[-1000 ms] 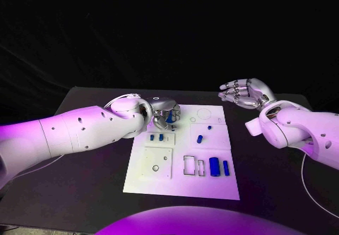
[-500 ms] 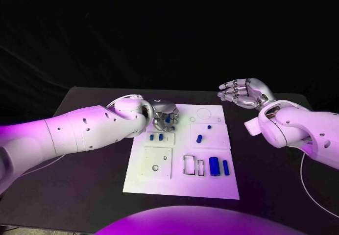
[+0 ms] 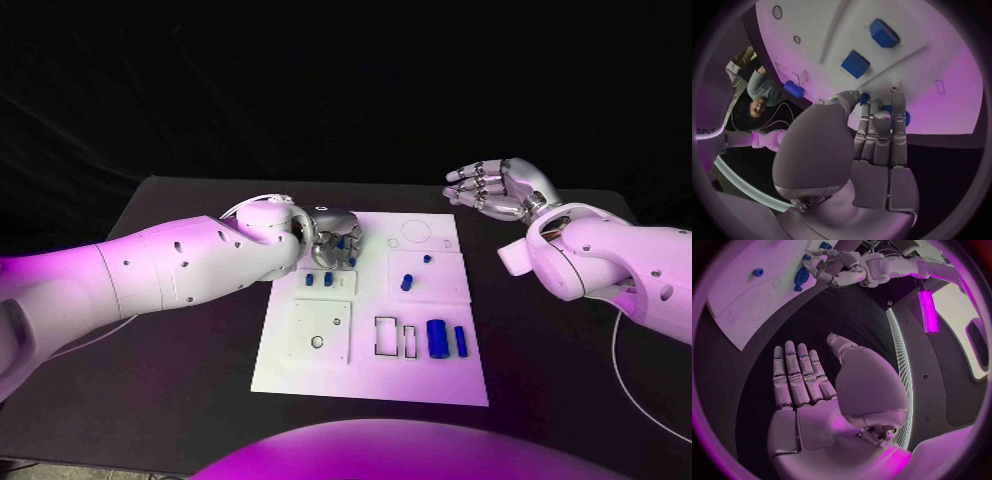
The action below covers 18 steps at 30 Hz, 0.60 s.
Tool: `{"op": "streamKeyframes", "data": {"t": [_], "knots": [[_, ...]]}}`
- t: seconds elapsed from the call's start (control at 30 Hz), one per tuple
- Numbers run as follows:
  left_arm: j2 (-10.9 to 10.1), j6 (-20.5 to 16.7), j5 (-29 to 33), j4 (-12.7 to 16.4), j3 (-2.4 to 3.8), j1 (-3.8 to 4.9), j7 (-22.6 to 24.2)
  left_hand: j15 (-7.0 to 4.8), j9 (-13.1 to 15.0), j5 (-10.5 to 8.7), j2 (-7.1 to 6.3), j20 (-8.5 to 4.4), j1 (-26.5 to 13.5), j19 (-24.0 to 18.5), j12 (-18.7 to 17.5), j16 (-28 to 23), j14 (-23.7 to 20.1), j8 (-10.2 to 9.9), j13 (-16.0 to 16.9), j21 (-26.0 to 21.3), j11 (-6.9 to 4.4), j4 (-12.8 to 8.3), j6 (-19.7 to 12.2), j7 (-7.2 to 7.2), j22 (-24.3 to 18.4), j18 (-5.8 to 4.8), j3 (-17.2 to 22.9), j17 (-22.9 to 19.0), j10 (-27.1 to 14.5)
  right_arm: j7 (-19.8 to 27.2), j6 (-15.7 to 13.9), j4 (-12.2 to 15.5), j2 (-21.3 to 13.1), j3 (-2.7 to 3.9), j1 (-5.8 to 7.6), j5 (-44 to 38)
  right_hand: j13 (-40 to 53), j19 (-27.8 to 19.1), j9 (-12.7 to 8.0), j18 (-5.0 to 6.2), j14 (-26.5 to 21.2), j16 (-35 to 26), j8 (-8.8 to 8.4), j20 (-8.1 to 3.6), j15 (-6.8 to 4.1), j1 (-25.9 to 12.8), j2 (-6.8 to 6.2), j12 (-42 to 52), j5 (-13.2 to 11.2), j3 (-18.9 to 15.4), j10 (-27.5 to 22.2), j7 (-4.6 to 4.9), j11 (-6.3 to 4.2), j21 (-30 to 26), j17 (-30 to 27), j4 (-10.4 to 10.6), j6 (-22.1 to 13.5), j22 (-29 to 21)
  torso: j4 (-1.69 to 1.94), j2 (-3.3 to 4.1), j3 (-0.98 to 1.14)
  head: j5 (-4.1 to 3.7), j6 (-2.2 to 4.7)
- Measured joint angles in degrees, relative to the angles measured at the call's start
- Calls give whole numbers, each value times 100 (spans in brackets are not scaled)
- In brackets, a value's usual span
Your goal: Assemble the parts on the task board
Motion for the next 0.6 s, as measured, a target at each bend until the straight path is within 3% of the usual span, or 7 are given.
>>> {"op": "streamKeyframes", "data": {"t": [0.6], "knots": [[71, -22, 99, -111, 0, -19, 57, -21, -58, 0, 22, -73, 98, 9, -228, 241, 143, -138, -193, 351, -29, -142, 130, 14, 355, -1, 250, 169, 253, -9, 4, -13, 24, 0, -7, -6, 1, 0, -5, 0, 0, 0, -23, 0, 0, 0, 0, 0, 0, -16, 0, 0, 0, 0, -6, -15, 0, -5, 0, -6, 2, -4, -15]]}}
